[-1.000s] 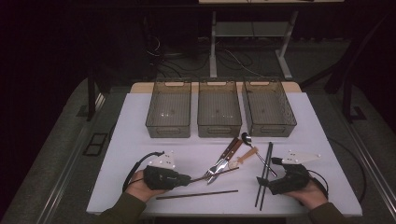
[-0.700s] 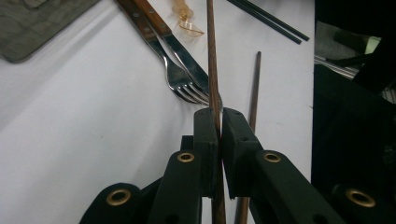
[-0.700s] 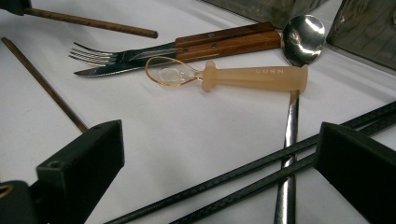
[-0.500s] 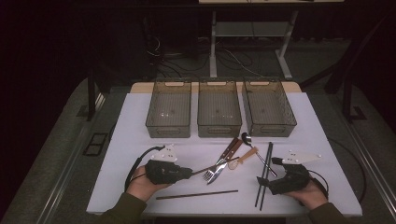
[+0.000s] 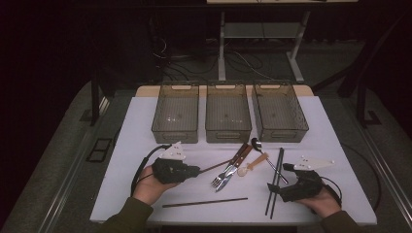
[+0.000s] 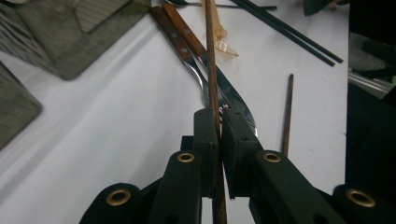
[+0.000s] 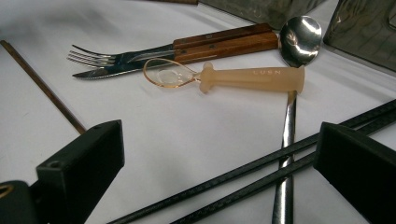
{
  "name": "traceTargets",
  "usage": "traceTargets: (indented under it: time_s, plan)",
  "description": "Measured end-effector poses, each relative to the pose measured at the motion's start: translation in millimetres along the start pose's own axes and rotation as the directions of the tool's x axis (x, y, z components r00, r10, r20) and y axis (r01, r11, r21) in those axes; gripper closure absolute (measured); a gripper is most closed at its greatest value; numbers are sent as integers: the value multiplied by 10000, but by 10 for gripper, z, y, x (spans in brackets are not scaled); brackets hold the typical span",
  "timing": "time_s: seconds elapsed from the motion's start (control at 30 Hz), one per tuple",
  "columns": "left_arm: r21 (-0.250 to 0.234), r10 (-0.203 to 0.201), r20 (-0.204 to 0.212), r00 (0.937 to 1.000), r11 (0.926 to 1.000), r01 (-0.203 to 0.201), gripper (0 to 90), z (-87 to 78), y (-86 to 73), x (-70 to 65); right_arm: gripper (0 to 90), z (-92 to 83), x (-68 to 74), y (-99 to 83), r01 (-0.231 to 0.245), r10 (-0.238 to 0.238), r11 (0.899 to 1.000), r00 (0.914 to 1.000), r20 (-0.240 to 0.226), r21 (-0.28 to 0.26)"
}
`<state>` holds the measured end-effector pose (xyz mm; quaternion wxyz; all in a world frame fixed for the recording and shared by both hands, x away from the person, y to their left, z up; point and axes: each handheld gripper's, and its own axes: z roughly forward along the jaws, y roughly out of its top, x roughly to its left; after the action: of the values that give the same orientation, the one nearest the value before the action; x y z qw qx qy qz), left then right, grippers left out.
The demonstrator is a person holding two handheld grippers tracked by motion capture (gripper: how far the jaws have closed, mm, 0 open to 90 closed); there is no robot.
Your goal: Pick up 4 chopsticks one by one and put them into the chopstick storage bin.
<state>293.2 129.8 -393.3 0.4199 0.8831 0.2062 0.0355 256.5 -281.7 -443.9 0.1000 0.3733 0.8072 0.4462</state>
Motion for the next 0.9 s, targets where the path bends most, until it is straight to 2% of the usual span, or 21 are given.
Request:
traceTargets:
  time_s: [0.3, 0.9]
  plan:
    - [-210, -182, -502, 9986, 9996, 171, 847, -6, 116, 147, 16, 0, -3, 1, -9, 9, 10000, 10000, 3, -9]
    - [-566, -402, -853, 9955, 9978, 355, 847, 16, 304, 412, 16, 4, -6, -3, 31, -31, 10000, 10000, 26, 18]
